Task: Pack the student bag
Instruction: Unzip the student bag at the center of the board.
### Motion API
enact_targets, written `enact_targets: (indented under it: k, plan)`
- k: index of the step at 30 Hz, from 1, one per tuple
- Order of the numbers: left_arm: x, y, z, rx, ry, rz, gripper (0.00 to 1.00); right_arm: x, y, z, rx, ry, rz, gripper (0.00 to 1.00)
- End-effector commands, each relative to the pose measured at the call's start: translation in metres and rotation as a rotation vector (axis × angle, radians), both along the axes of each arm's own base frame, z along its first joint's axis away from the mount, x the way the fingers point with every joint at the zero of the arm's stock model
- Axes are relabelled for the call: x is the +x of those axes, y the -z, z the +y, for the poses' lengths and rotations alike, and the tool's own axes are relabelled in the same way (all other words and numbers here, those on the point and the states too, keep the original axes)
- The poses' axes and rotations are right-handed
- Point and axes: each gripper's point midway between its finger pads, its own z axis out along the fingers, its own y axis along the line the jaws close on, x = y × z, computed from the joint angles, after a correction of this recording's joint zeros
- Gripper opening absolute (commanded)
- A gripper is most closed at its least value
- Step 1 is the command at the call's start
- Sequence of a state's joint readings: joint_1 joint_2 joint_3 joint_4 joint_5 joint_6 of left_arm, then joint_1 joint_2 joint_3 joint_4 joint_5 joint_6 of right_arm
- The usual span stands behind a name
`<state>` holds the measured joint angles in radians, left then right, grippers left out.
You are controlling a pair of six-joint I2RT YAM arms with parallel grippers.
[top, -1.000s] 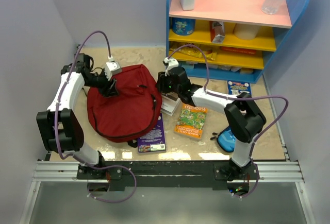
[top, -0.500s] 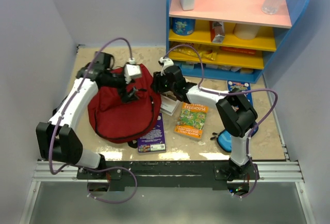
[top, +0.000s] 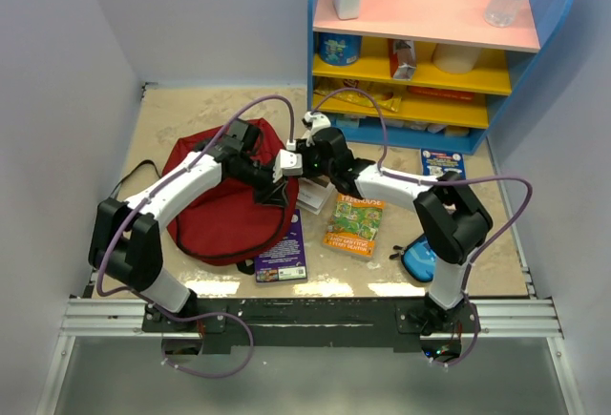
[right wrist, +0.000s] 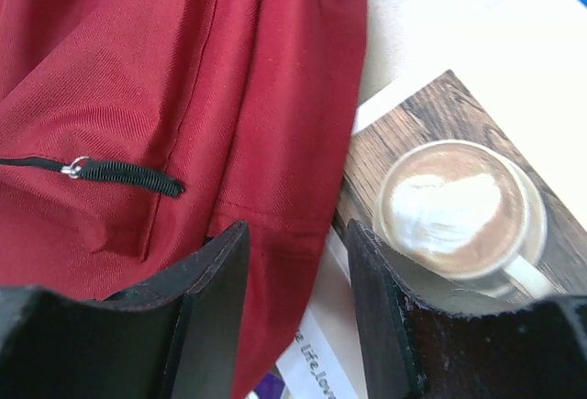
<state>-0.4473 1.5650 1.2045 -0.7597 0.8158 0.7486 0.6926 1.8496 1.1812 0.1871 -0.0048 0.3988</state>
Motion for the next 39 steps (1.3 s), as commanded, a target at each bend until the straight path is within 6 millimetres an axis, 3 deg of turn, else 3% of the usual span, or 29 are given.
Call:
enact_targets:
  k: [1, 5, 8, 22, 31, 33, 35, 39]
  plan:
    - [-0.004, 0.003, -0.003, -0.011, -0.029, -0.013, 0.21, 0.004, -0.025, -0.015, 0.041, 0.057, -0.031, 0.5]
    - [0.0, 0.016, 0.003, 0.033, -0.056, -0.033, 0.35, 0.008, -0.026, -0.023, 0.052, 0.073, -0.029, 0.5]
    - [0.006, 0.023, 0.008, 0.07, -0.069, -0.068, 0.24, 0.008, -0.028, -0.025, 0.059, 0.074, -0.031, 0.5]
    - [0.041, 0.03, 0.024, 0.169, -0.151, -0.225, 0.16, 0.005, -0.029, -0.027, 0.079, 0.076, -0.033, 0.5]
    - [0.031, 0.03, 0.022, 0.157, -0.121, -0.19, 0.15, 0.006, -0.033, -0.027, 0.091, 0.08, -0.039, 0.5]
    - [0.028, 0.033, 0.022, 0.159, -0.115, -0.18, 0.11, 0.006, -0.033, -0.026, 0.094, 0.08, -0.039, 0.5]
    - [0.028, 0.035, 0.023, 0.167, -0.113, -0.179, 0.0, 0.004, -0.035, -0.02, 0.11, 0.056, -0.03, 0.5]
    - [0.03, 0.034, 0.025, 0.174, -0.11, -0.19, 0.0, 0.007, -0.035, -0.008, 0.14, 0.022, -0.011, 0.51]
